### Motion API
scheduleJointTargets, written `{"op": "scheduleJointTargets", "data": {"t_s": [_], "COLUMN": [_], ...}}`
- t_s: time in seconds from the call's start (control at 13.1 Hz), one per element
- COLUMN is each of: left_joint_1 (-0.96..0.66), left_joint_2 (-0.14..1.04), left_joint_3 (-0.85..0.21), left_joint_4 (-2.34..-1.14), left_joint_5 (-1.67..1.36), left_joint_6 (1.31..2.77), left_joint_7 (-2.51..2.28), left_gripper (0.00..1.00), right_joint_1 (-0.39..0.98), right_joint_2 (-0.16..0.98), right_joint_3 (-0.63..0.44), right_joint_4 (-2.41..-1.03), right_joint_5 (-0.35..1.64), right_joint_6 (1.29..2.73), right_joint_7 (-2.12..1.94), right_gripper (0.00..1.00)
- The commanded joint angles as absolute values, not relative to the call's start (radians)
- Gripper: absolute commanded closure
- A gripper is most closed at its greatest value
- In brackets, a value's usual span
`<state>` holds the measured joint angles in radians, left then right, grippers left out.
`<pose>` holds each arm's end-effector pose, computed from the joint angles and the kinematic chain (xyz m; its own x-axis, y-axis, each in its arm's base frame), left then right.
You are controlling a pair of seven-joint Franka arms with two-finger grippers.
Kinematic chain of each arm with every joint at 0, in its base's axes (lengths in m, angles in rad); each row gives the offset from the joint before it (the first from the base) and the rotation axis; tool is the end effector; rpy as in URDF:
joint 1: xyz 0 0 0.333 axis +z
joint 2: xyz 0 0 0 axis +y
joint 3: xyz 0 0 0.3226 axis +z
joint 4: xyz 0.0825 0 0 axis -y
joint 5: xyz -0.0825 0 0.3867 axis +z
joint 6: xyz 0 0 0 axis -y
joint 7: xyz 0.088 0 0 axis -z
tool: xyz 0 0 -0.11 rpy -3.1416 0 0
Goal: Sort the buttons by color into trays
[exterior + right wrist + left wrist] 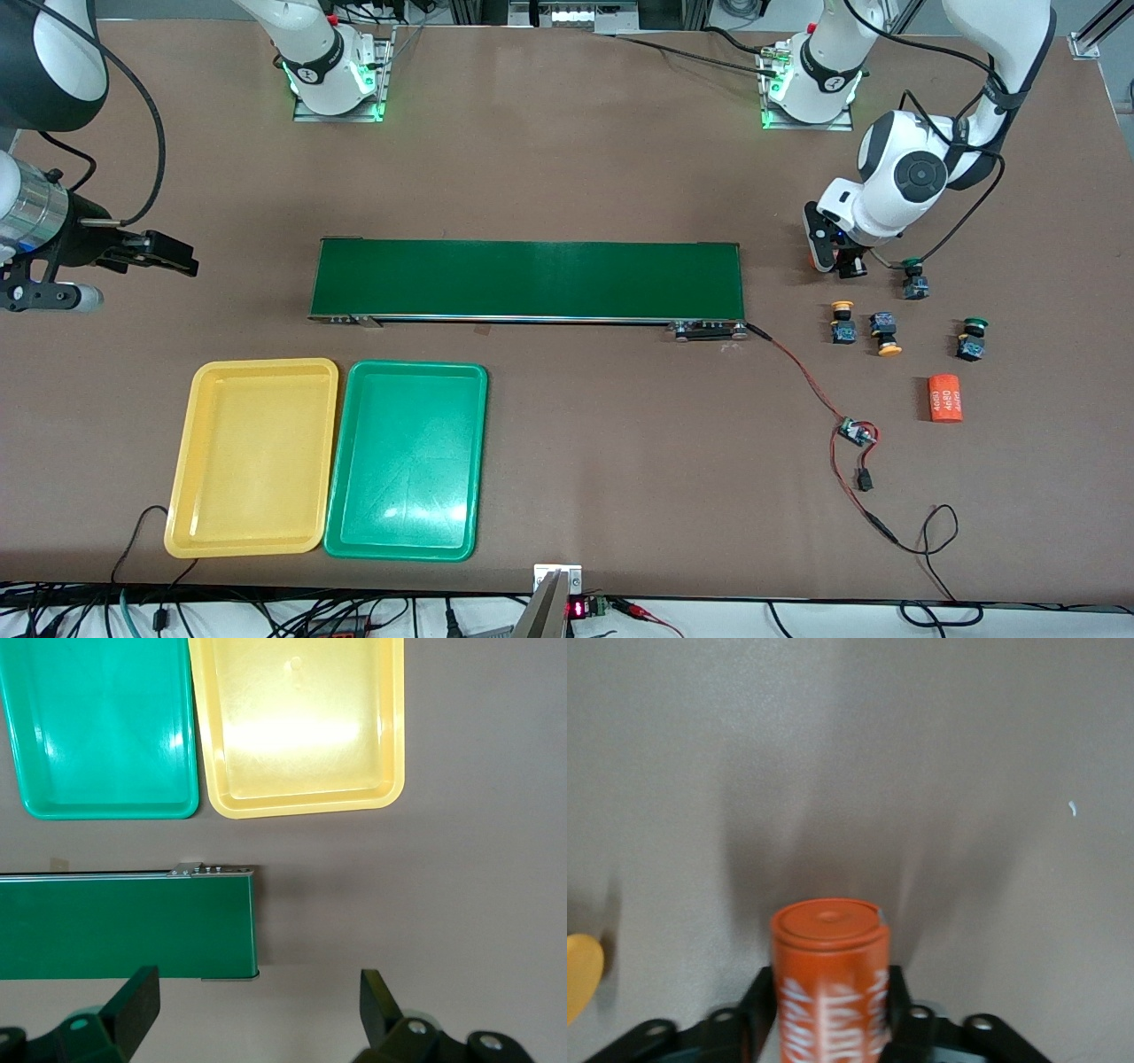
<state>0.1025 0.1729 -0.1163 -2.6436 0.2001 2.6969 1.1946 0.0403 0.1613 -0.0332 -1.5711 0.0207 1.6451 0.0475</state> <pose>0.4121 -0.0145 0.1772 0.1716 -0.9815 -0.0853 -0.9791 -0.1795 0.0957 0.6062 0.0078 0.5402 0.9953 -0.0420 -0.0877 -0.0431 -0.9990 -0.0109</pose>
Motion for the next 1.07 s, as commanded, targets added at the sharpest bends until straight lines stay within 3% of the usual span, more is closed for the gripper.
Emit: {"op": "scheduleJointTargets", "data": {"t_s": [0.0,0.3,0.53,0.84,0.99], "left_joint_1": [0.115,0.100,0.095,0.066,-0.015], "left_joint_2": [0.141,0.109,0.142,0.296,0.371], "left_joint_3": [-0.121,-0.190,-0.352,-0.514,-0.528], "left_joint_4": [-2.617,-2.418,-2.240,-2.054,-2.001], "left_joint_5": [0.225,0.225,0.216,0.212,0.222], "left_joint_6": [2.646,2.348,2.205,2.181,2.192], "left_joint_7": [1.255,1.255,1.206,1.030,0.906], "left_gripper": [0.95,0.94,0.94,0.93,0.92], "right_joint_1": [0.029,0.031,0.031,0.034,0.034], "right_joint_2": [0.167,0.173,0.173,0.173,0.173], "right_joint_3": [-0.028,-0.026,-0.026,-0.026,-0.026], "right_joint_4": [-1.549,-1.548,-1.548,-1.548,-1.548], "right_joint_5": [0.038,0.038,0.038,0.038,0.038], "right_joint_6": [1.623,1.623,1.623,1.624,1.623], "right_joint_7": [0.037,0.038,0.038,0.040,0.038], "right_gripper": [0.00,0.00,0.00,0.00,0.00]}}
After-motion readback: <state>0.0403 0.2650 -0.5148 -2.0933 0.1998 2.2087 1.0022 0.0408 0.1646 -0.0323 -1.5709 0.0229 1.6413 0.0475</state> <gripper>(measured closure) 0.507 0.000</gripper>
